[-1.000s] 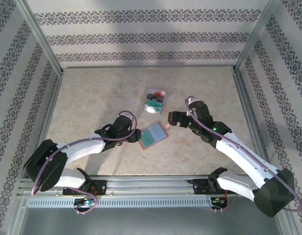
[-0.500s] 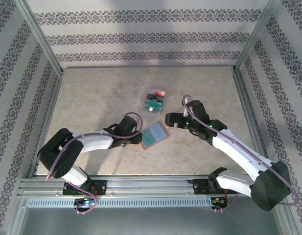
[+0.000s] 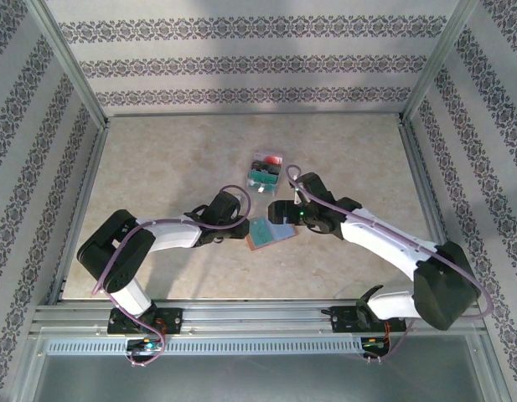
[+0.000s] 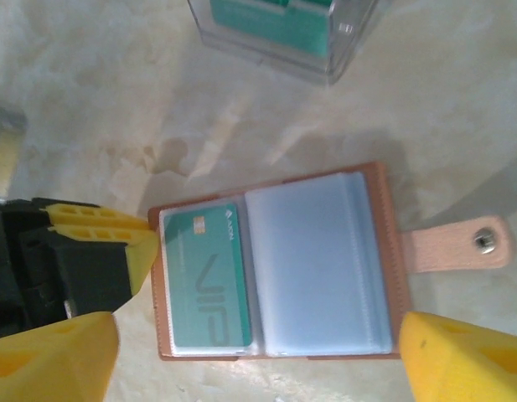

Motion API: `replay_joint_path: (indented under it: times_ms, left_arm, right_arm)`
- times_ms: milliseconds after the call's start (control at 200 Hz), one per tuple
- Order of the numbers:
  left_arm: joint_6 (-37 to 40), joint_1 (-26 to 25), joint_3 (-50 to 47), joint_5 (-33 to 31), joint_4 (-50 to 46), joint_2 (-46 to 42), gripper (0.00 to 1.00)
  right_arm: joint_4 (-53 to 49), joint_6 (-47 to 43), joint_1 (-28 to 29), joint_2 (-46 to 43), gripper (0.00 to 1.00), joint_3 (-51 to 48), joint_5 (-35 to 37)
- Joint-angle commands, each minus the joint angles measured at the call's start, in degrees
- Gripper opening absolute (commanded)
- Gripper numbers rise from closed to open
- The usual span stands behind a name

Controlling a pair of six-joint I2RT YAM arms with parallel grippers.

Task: Take the credit cards out of the card holder

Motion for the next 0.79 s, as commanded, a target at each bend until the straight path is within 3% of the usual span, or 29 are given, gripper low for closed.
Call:
replay_joint_path:
  times_ms: [0, 210, 425, 615, 789]
  left_arm:
    - [2.2, 0.8, 1.9, -0.7, 0.5, -1.0, 0.20]
    - [-1.6, 2.1, 1.3, -2.9, -0.4, -1.4, 0.21]
    - [-4.9, 4.6, -2.0, -6.5, -2.1, -6.8, 0.34]
    - [-2.6, 4.8, -2.0, -6.4, -4.1, -10.0, 0.35]
    - [-2.5, 3.9, -1.7, -3.2, -3.0, -8.6, 0.27]
  right_arm:
    - [-1.6, 1.4, 1.2, 3.3, 0.81, 2.4, -2.6]
    - [-6.2, -0.7, 6.4, 10.6, 0.74, 8.2, 2.0]
    - [-10.1, -2.7, 10.5, 17.7, 0.67, 13.8, 4.8]
    - [-8.4, -1.5, 9.2, 21.0, 0.63, 14.2, 1.3]
    - [-4.3, -1.1, 6.8, 22.8, 0.53, 12.4, -4.8]
